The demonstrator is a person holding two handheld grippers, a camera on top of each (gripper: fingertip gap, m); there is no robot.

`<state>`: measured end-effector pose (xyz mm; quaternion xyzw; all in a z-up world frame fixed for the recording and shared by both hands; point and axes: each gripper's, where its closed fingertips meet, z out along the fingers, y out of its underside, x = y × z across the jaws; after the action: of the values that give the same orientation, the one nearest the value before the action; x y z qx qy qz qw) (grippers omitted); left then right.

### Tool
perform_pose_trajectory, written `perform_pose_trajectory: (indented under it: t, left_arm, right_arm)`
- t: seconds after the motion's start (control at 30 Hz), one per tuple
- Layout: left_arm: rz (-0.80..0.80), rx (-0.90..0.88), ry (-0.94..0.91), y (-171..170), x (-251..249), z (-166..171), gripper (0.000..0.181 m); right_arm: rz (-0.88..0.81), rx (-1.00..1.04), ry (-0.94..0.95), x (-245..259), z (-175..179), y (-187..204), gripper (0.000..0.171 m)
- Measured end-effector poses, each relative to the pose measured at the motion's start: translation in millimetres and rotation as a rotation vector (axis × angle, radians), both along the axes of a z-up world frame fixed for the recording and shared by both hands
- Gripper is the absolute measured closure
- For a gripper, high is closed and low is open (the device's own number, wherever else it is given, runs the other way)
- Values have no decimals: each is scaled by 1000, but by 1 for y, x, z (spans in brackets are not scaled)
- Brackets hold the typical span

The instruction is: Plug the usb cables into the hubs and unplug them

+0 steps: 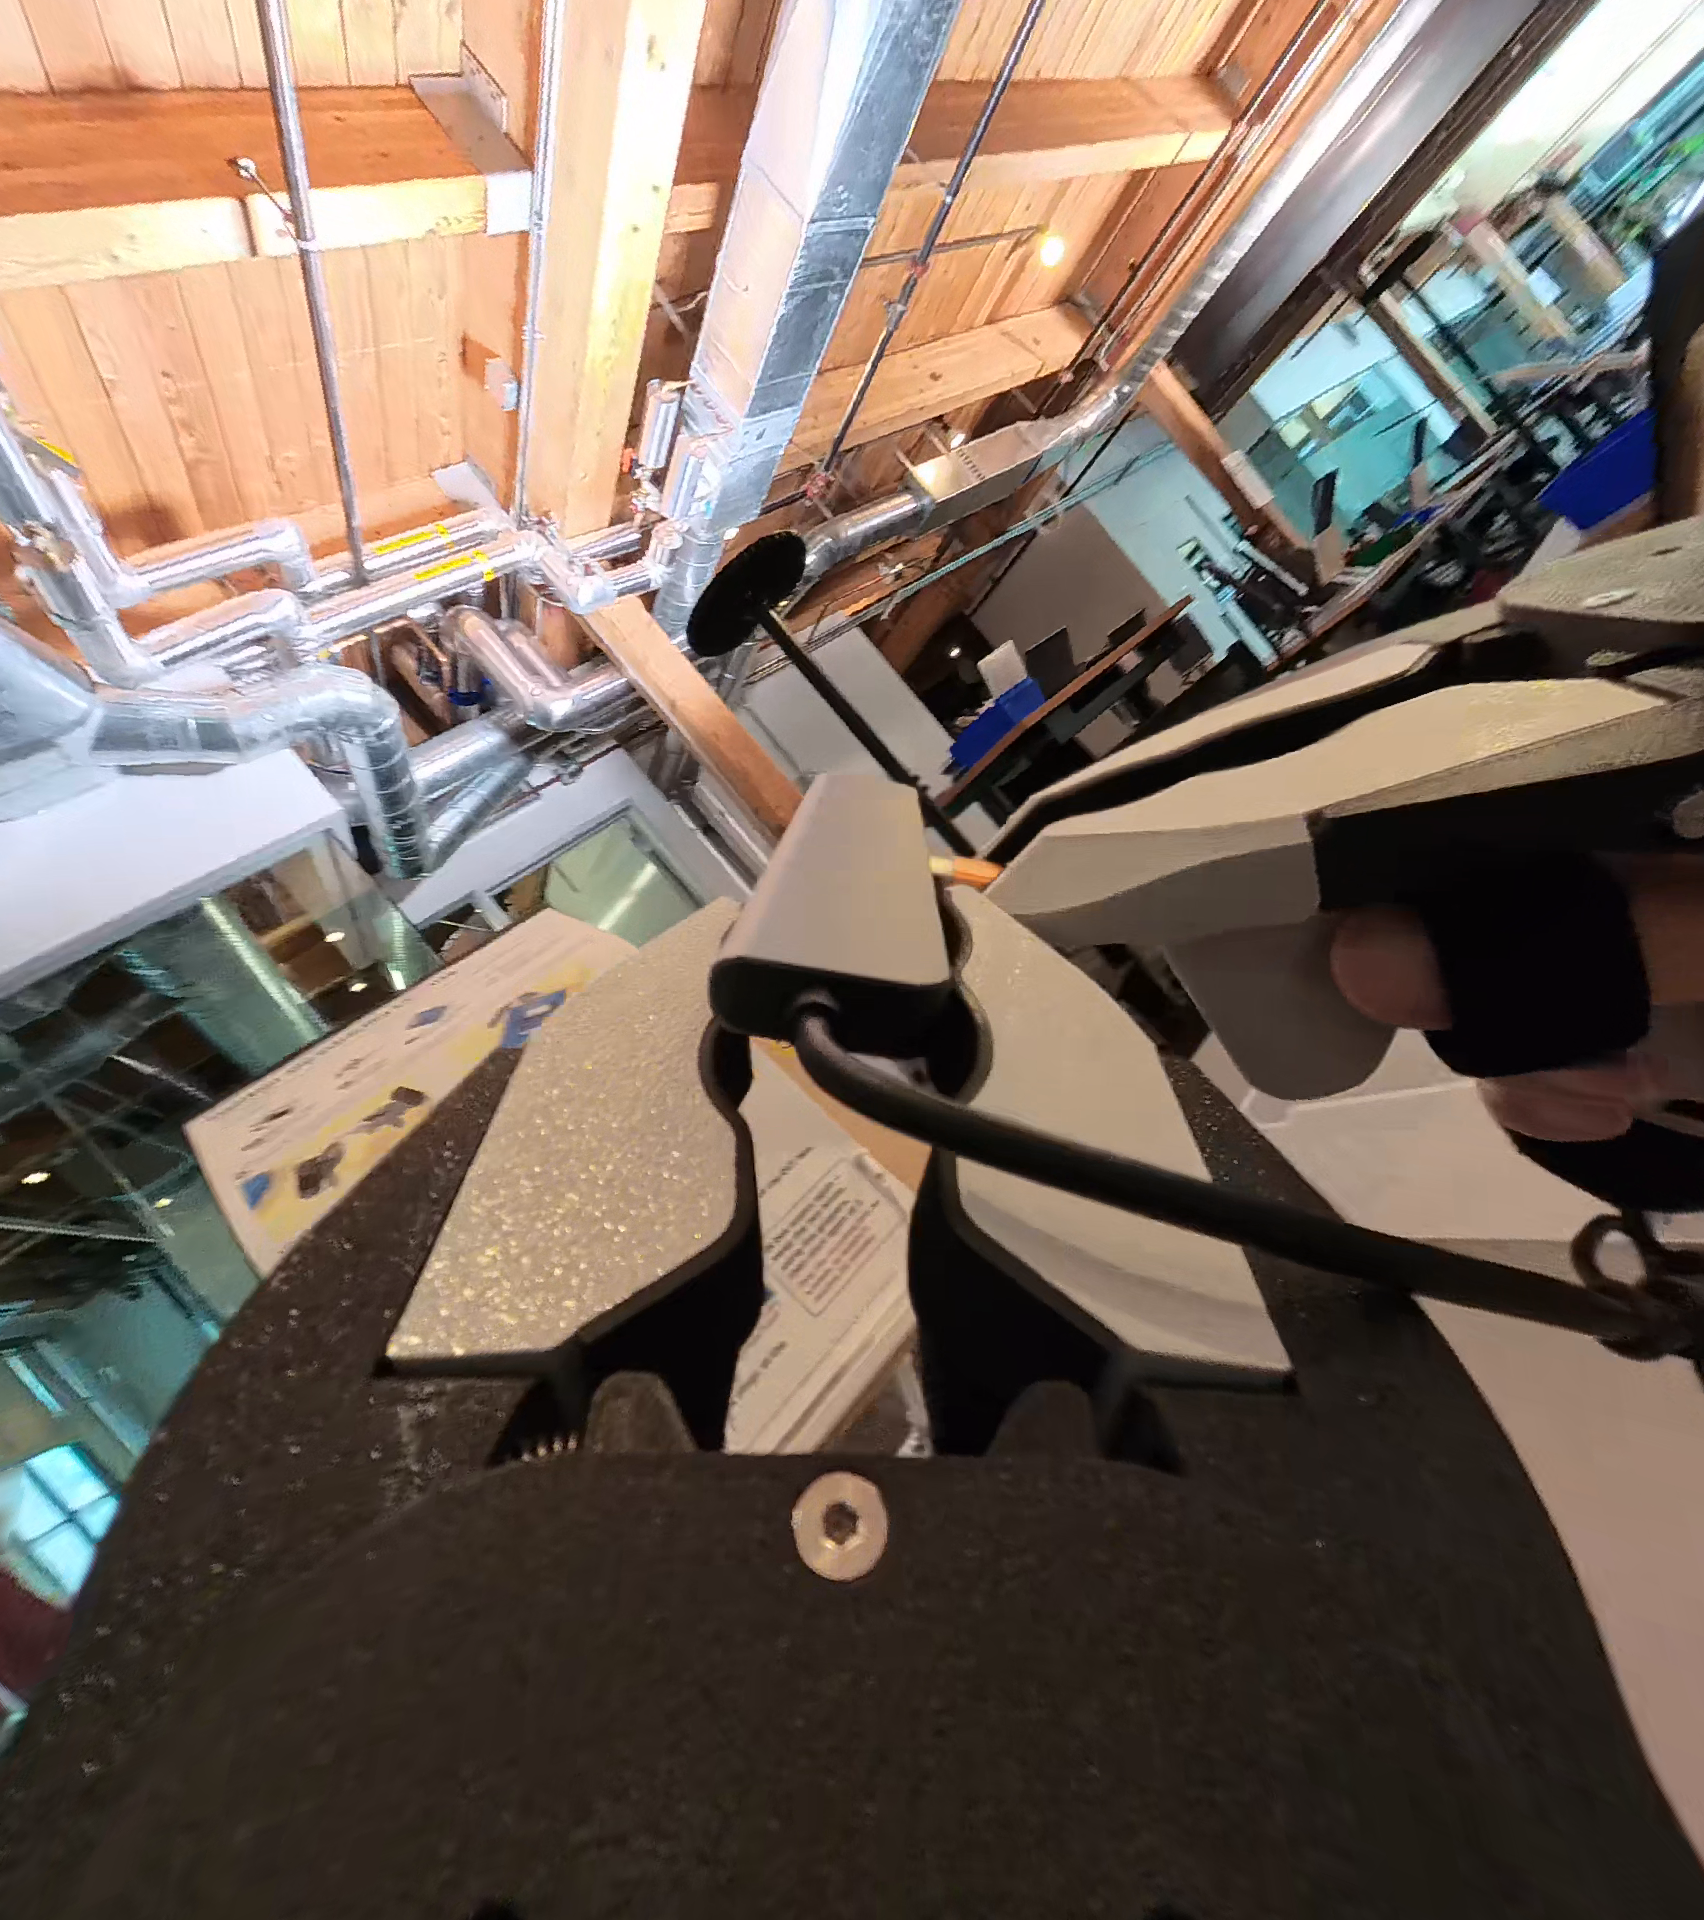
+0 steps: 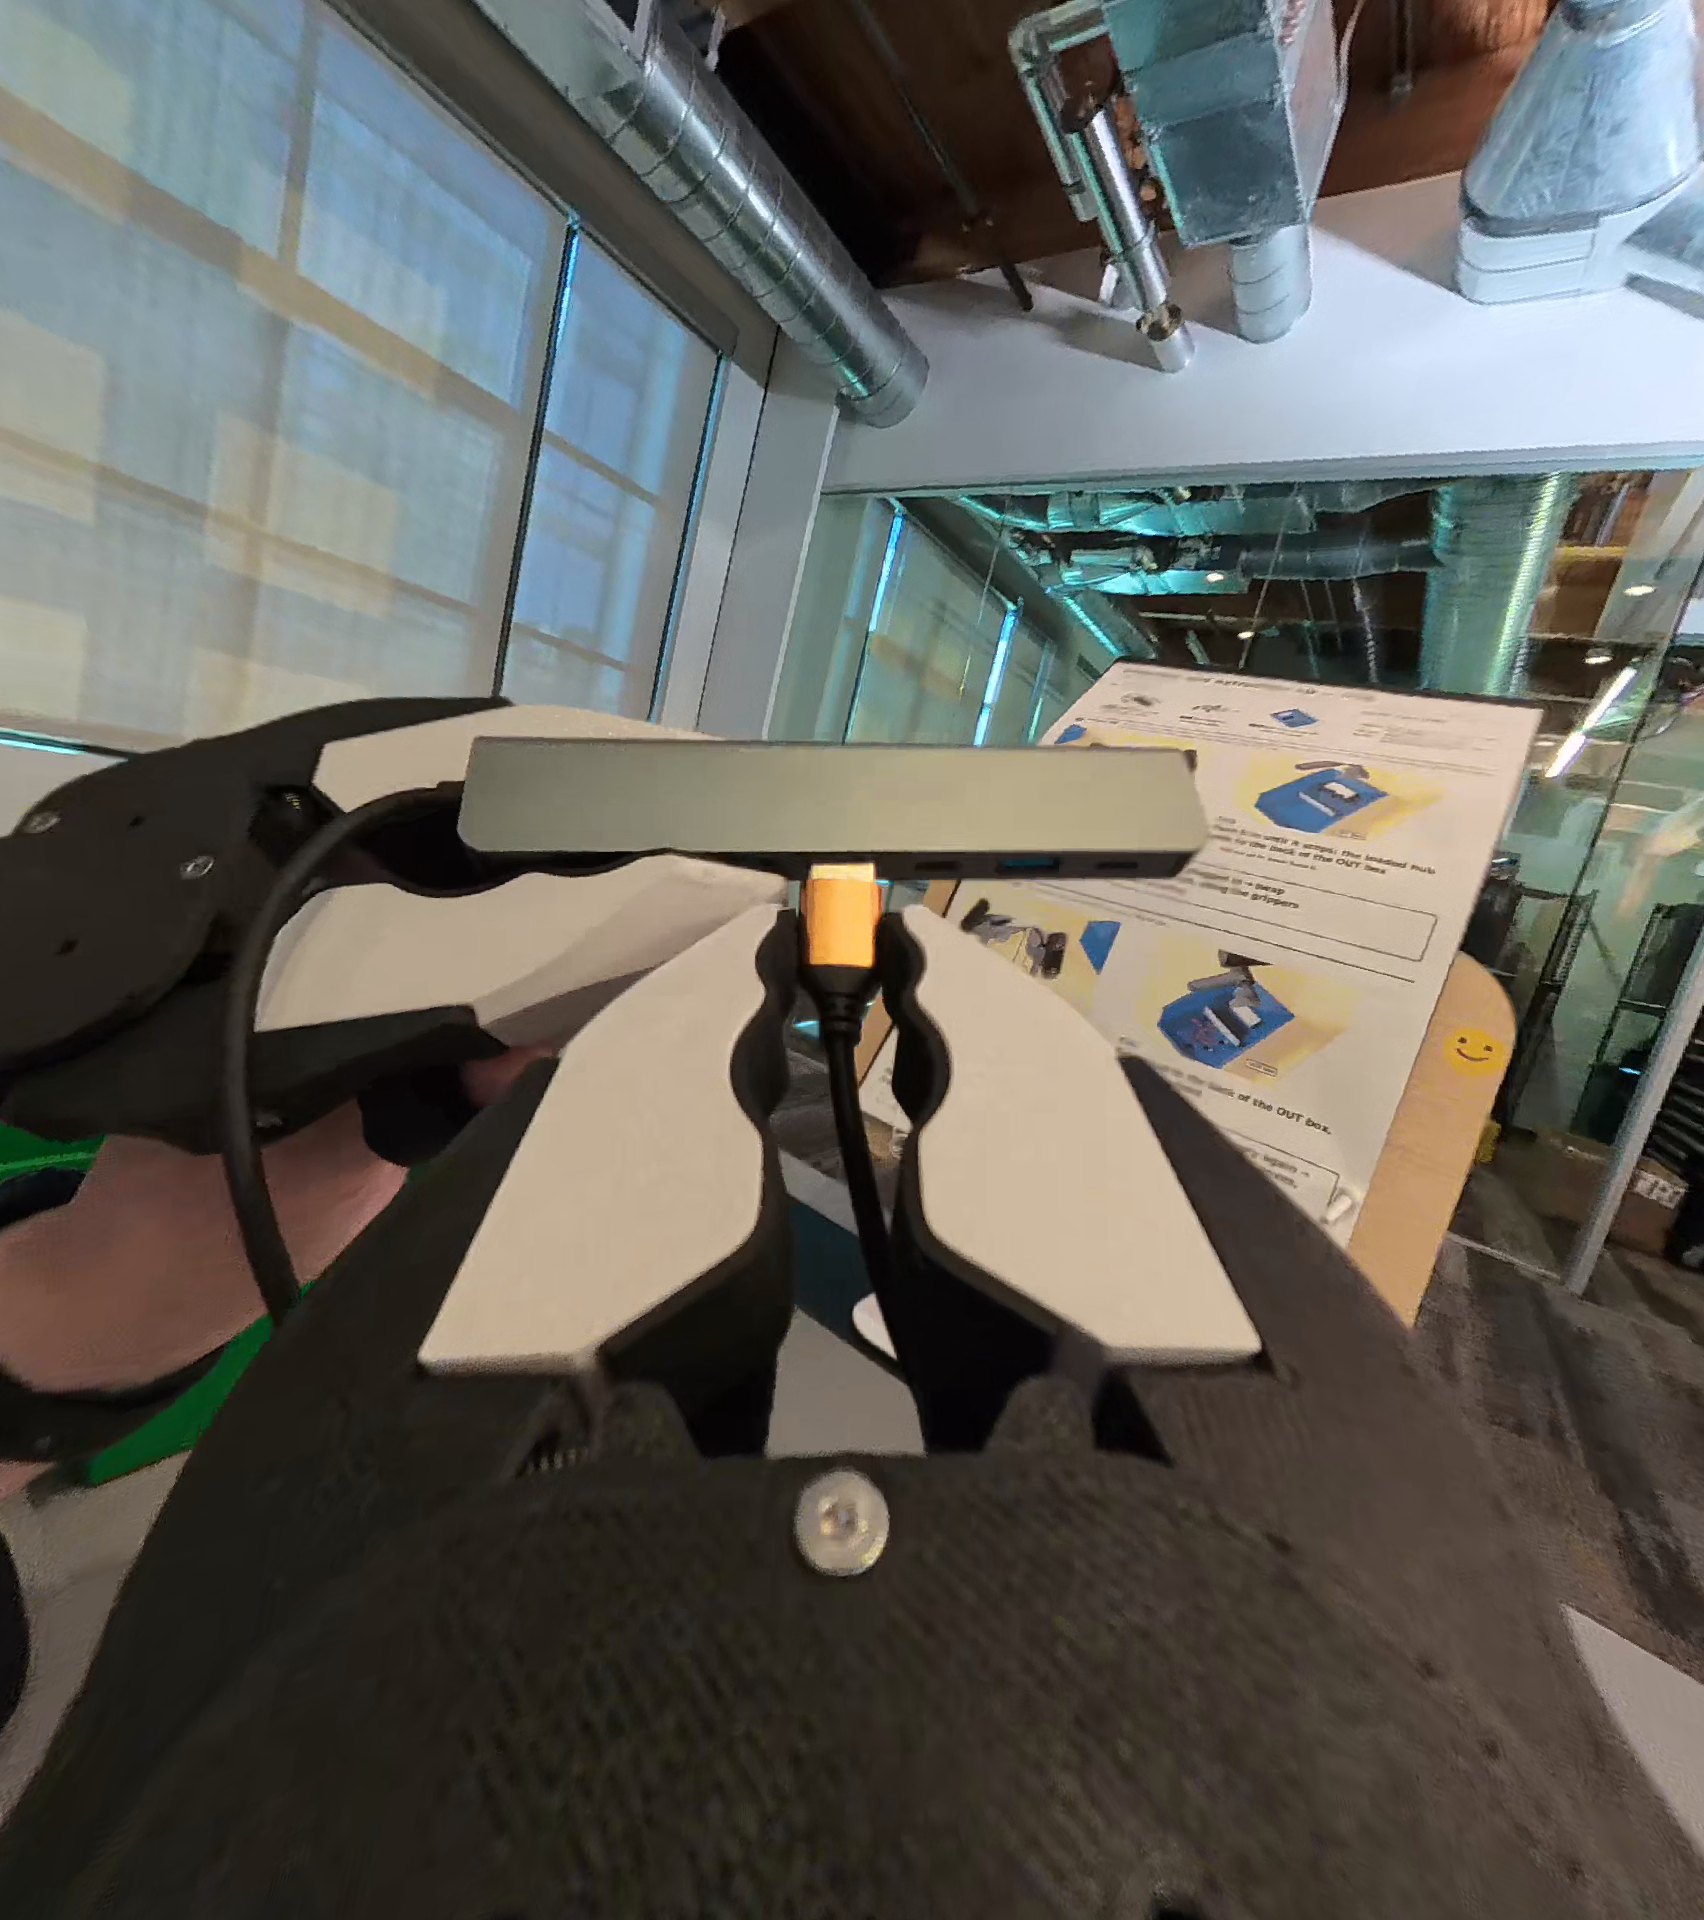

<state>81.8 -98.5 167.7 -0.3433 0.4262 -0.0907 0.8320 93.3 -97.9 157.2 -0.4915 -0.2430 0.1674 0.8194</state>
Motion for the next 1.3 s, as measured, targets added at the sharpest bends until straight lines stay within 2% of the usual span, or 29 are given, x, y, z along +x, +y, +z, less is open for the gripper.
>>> perform_pose_trajectory:
  t: [0.03, 0.07, 0.13, 0.17, 0.23, 0.3, 0.4, 0.53, 0.63, 0.7, 0.73, 0.83, 0.97, 1.1, 1.3]
  left_arm:
    - [10, 9, 5, 0, 0, 0, 150]
    - [3, 0, 2, 0, 0, 0, 150]
    - [116, -9, -84, 17, -21, 12, 150]
    - [122, -22, -89, 23, -32, 17, 151]
    - [-53, -107, -78, 21, -43, 22, 151]
    - [-118, -182, -142, 23, -59, 31, 151]
    - [-167, -222, -129, 20, -64, 35, 151]
    - [-165, -242, -78, 20, -57, 29, 151]
    - [-185, -263, -54, 21, -47, 23, 151]
    - [-193, -280, -35, 21, -41, 18, 151]
    - [-191, -288, -25, 22, -39, 16, 151]
    - [-192, -298, -1, 24, -32, 9, 151]
    - [-192, -315, 9, 26, -27, 5, 151]
    - [-196, -323, 11, 28, -26, 3, 151]
    - [-203, -330, 14, 27, -25, 1, 151]
  right_arm:
    - [-19, 10, 10, 0, 0, 0, 154]
    - [-32, 19, 17, 0, 0, -1, 155]
    - [-47, 15, 25, 0, -3, -1, 155]
    - [-46, 11, 19, -1, -4, -2, 155]
    - [-29, 21, -18, -5, -2, -3, 155]
    - [-10, 33, -86, 0, 6, -2, 155]
    - [15, 26, -120, 37, 28, -3, 155]
    - [56, 14, 19, 111, 59, -14, 155]
    - [-61, 31, -43, 160, 60, -14, 155]
    - [-178, -32, -122, 196, 44, -3, 155]
    - [-182, -93, -147, 209, 32, 2, 155]
    - [-38, -256, -196, 228, -12, 11, 155]
    - [23, -477, -252, 256, -78, 25, 155]
    - [196, -662, -230, 262, -127, 16, 155]
    - [190, -966, -394, 275, -208, 7, 154]
